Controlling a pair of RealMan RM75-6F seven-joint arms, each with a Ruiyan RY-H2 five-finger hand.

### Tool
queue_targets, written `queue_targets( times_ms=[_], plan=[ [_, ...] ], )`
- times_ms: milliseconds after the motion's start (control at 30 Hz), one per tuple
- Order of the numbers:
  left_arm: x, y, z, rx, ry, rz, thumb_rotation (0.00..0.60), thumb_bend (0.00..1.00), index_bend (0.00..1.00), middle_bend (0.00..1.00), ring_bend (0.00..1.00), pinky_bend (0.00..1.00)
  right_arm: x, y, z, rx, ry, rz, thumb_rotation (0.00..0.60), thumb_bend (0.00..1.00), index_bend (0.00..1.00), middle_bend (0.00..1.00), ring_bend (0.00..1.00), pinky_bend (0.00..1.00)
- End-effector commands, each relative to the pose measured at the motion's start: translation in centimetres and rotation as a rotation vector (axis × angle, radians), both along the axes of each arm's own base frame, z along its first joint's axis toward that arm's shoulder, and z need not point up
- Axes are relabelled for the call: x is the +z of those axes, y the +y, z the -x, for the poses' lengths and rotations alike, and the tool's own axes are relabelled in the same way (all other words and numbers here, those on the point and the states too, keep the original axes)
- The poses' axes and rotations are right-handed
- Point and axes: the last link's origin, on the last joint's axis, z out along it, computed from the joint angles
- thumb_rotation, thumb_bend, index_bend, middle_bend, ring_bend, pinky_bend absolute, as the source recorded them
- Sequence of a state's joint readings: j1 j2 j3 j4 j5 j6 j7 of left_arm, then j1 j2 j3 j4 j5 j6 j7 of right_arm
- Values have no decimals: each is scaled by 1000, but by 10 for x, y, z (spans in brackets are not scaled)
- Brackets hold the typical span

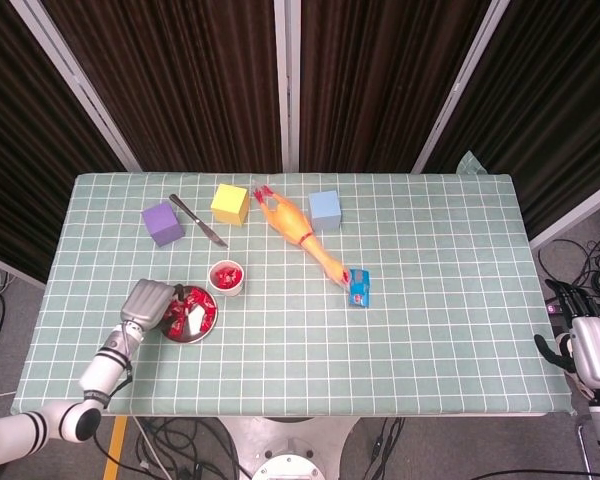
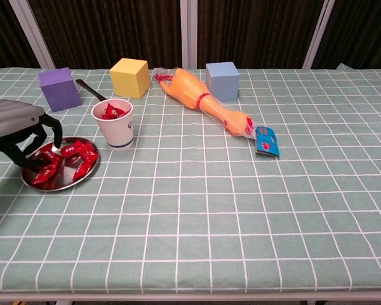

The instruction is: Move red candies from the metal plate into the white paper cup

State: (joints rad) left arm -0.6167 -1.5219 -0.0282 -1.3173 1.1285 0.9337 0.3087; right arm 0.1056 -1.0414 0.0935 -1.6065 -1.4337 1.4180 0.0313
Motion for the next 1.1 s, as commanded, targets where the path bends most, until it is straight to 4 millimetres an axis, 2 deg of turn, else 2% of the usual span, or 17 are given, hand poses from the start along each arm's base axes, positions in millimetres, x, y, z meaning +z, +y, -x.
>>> queue_targets(
  times_ms=[33, 467, 1100],
  plan=[
    [0, 1, -3, -4, -5, 3, 600, 297, 492, 822, 879, 1000, 0, 0, 0, -2, 0, 0, 600, 224, 111, 150, 153, 444],
    [-3, 5, -1, -9, 34, 4, 600, 313, 532, 822, 879, 1000, 0, 1, 1, -7, 0, 0, 600, 224, 111, 151, 153, 444],
    [-5, 9, 2, 2, 7, -15, 600, 388, 656, 835, 884, 1000, 1, 2, 2, -11, 0, 4, 600, 224, 111, 151, 153, 444]
  ],
)
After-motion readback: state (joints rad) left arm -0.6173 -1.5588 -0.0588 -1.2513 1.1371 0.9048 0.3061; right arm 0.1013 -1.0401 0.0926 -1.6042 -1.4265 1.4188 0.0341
